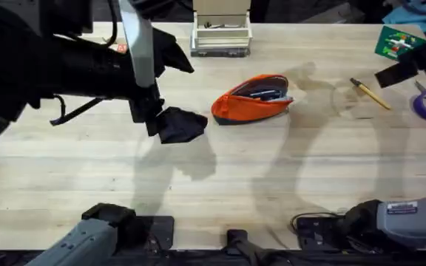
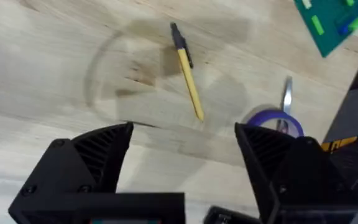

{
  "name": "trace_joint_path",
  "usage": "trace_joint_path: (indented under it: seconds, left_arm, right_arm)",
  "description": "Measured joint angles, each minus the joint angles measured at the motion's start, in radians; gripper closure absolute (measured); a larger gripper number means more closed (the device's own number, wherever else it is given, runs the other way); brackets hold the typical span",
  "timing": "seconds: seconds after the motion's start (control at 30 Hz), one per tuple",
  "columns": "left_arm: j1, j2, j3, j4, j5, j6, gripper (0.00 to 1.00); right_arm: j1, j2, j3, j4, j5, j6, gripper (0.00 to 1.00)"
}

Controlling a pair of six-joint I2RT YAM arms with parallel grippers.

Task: Unzip the bag, pick up the pens from the table one at a time and place them inside, then zip the bag closed.

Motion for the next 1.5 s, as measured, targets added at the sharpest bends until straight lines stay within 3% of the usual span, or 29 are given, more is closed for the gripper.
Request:
trace_joint_path:
  seconds: [0.43,0.87,1.5]
  left_arm:
    - [0.000,0.000,0.000,0.000,0.000,0.000,0.008]
    - [0.000,0.000,0.000,0.000,0.000,0.000,0.008]
    - [0.000,0.000,0.000,0.000,0.000,0.000,0.008]
  right_arm:
    - [-0.040,0.179,0.000,0.101,-0.040,-0.127,0.004]
    - [-0.078,0.347,0.000,0.179,-0.070,-0.136,0.004]
    - [-0.104,0.407,0.051,0.149,-0.192,-0.111,0.007]
